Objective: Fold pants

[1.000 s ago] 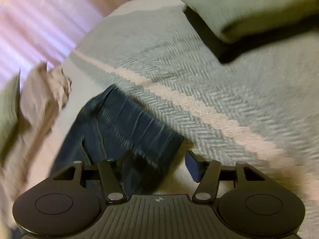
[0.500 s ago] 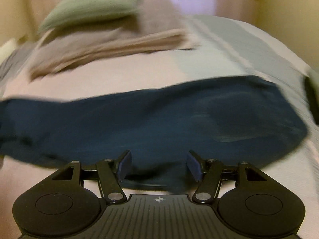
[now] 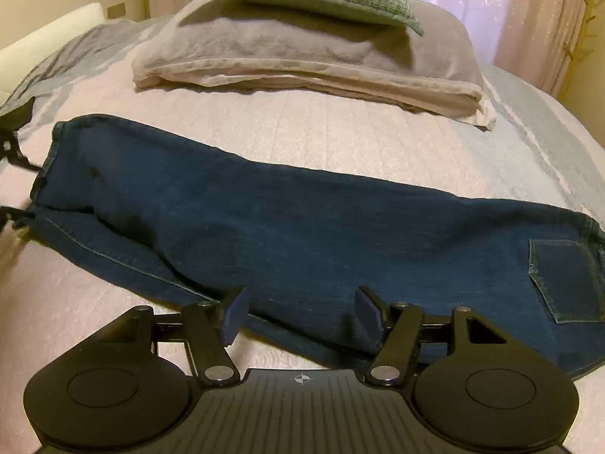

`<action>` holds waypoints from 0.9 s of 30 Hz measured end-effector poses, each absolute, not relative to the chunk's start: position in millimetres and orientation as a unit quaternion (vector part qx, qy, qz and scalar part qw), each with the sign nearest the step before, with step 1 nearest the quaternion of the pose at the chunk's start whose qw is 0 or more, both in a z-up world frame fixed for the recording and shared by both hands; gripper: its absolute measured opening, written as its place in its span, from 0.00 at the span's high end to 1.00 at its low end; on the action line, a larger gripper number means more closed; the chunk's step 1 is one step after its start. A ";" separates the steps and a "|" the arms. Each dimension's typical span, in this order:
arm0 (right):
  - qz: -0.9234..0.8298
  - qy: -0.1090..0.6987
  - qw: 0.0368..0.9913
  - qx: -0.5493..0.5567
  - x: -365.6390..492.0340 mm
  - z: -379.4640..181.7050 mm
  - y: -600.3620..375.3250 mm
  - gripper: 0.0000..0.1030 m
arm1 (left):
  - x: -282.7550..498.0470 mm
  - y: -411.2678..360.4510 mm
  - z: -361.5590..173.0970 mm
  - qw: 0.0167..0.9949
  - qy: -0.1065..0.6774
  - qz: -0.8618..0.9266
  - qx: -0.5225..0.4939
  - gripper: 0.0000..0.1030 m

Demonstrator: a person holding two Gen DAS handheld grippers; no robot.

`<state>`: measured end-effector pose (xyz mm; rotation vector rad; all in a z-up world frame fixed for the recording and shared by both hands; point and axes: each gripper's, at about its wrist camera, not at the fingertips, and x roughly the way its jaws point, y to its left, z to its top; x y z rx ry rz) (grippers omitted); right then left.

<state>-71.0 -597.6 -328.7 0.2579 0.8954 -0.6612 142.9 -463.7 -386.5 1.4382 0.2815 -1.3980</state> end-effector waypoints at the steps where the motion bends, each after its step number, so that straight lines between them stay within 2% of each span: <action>1: -0.314 0.424 0.841 0.119 -72.5 -327.4 -597.9 0.42 | 139.2 -464.5 -395.4 0.519 0.107 -0.581 0.618 0.52; 7: -0.323 0.438 0.833 0.103 -75.8 -335.0 -591.5 0.42 | 133.0 -471.7 -427.3 0.473 0.026 -0.558 0.682 0.55; 9: -0.326 0.440 0.831 0.104 -77.5 -334.8 -591.6 0.42 | 131.5 -471.7 -429.2 0.456 0.020 -0.559 0.692 0.76; 10: -0.326 0.439 0.831 0.102 -79.6 -332.8 -591.5 0.42 | 132.2 -470.6 -425.7 0.455 0.023 -0.562 0.691 0.97; 14: -0.327 0.436 0.834 0.087 -89.3 -318.9 -591.3 0.42 | 156.3 -465.7 -361.8 0.534 0.112 -0.587 0.598 1.00; 18: -0.328 0.442 0.832 0.076 -95.9 -315.7 -591.4 0.42 | 172.1 -442.3 -308.5 0.553 0.152 -0.619 0.536 1.00; 20: -0.323 0.454 0.827 0.069 -96.3 -323.5 -589.9 0.42 | 167.9 -441.6 -311.3 0.544 0.157 -0.619 0.544 1.00; 24: -0.325 0.486 0.811 0.022 -100.1 -346.2 -584.4 0.42 | 151.0 -449.7 -355.5 0.516 0.149 -0.611 0.582 1.00; 27: -0.378 0.482 0.790 0.023 -120.7 -354.3 -591.0 0.42 | 143.7 -435.6 -379.6 0.512 0.156 -0.609 0.586 1.00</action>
